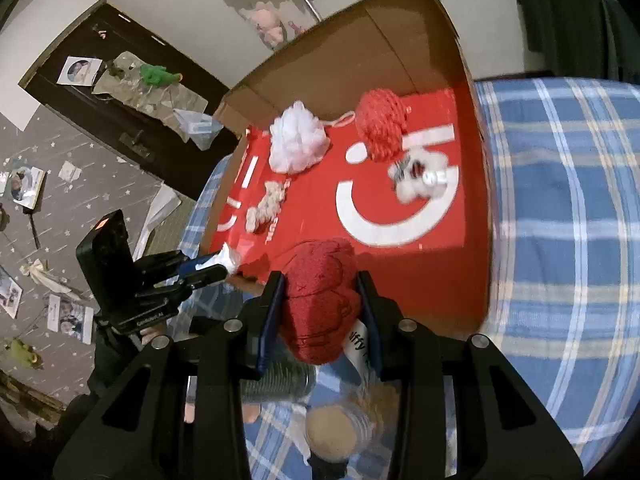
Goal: Organize soft objects
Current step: 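Carry the white cloth and red knitted plush over the red-lined box, then open the left tool to drop the cloth while the right releases the red plush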
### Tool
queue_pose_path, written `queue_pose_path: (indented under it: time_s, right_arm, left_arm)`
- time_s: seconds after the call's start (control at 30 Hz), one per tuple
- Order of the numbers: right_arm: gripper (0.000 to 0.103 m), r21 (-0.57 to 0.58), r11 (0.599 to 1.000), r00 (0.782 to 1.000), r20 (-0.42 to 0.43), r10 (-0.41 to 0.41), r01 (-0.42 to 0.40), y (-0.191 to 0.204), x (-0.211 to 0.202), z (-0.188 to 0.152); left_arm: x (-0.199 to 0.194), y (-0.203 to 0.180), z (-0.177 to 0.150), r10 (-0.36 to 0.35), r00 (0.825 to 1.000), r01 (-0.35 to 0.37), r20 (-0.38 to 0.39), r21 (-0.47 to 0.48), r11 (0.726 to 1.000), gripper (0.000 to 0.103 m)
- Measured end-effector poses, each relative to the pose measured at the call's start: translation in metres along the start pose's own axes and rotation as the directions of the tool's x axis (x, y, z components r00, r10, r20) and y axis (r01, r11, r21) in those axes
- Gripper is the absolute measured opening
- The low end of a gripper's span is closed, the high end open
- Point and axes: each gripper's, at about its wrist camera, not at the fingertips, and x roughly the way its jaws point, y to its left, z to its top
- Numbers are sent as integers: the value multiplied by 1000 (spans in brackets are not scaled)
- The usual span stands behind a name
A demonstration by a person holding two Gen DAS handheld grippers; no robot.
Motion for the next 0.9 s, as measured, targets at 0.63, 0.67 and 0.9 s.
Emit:
queue_pose_path:
  time_s: [0.63,0.67,0.9]
  right_arm:
    - [34,-163,946,959,-10,-284,279,41,77,70]
    - [34,-177,938,952,-16,-305,297,42,84,75]
    - [34,-254,892,919,-29,-394,374,54,117,95]
  left_arm:
    - [67,17,51,160,979,-166,-127,-47,985,17]
    - [70,20,53,169,976,-177,-134,-47,983,17]
    - [82,31,59,178,968,-192,-178,-63,979,17]
